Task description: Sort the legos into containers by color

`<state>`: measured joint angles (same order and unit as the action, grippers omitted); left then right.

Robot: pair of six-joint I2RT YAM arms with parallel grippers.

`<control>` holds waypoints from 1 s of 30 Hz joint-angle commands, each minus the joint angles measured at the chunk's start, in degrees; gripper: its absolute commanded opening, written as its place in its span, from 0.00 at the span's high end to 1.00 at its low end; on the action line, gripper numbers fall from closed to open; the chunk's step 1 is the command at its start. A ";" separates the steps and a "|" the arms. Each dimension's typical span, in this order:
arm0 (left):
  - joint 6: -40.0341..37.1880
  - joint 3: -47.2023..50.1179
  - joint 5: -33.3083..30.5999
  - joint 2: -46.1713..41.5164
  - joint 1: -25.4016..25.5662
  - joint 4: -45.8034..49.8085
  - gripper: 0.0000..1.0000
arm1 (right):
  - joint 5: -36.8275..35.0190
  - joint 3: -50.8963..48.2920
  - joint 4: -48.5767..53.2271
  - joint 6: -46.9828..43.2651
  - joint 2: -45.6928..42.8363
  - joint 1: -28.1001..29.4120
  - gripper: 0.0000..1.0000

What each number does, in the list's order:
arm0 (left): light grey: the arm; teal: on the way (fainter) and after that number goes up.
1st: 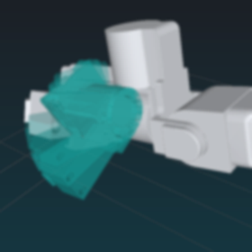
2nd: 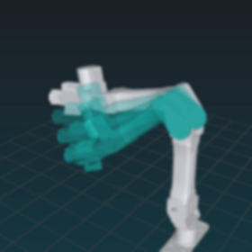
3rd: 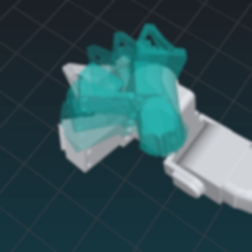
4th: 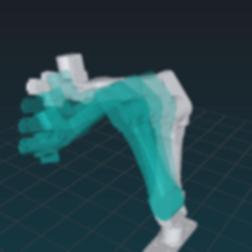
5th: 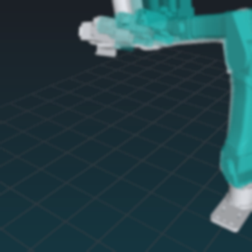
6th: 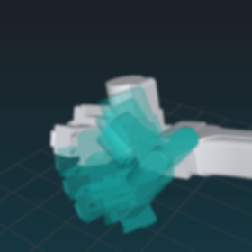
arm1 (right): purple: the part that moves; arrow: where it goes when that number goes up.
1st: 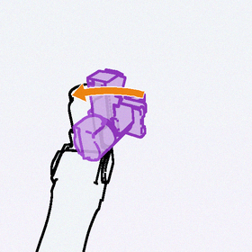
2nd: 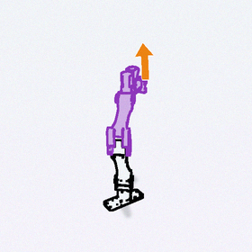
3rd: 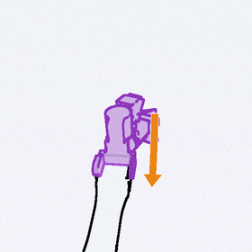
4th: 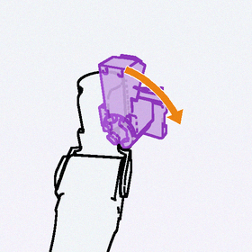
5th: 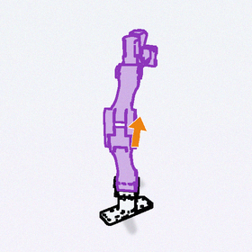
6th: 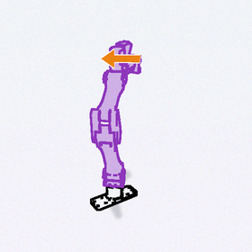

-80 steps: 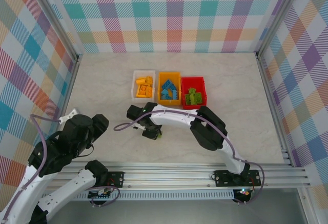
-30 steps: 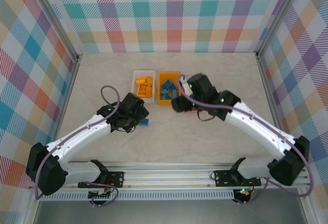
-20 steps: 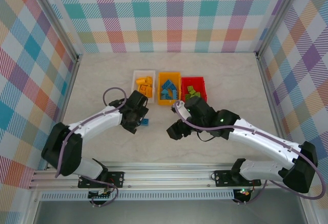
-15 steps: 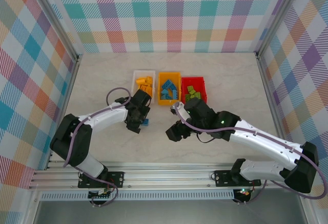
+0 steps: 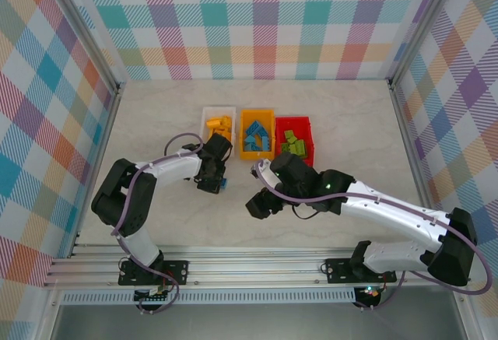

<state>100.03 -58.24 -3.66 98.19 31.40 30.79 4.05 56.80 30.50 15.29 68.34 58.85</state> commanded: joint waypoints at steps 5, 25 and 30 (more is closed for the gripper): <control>-8.49 -2.32 -5.32 -6.58 0.86 3.10 0.65 | -8.36 1.36 -1.21 2.88 -4.28 0.23 0.32; -55.97 -58.97 -13.72 27.53 8.76 21.21 0.61 | -9.95 0.47 -3.00 16.03 -11.91 -14.55 0.35; -57.87 -63.68 -12.10 32.75 8.14 22.32 0.44 | -9.18 -0.70 -2.82 16.44 -12.17 -14.55 0.34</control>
<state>45.91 -119.09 -15.33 130.19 40.18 49.43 -6.39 55.92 28.32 30.72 56.47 44.58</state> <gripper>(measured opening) 0.538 0.654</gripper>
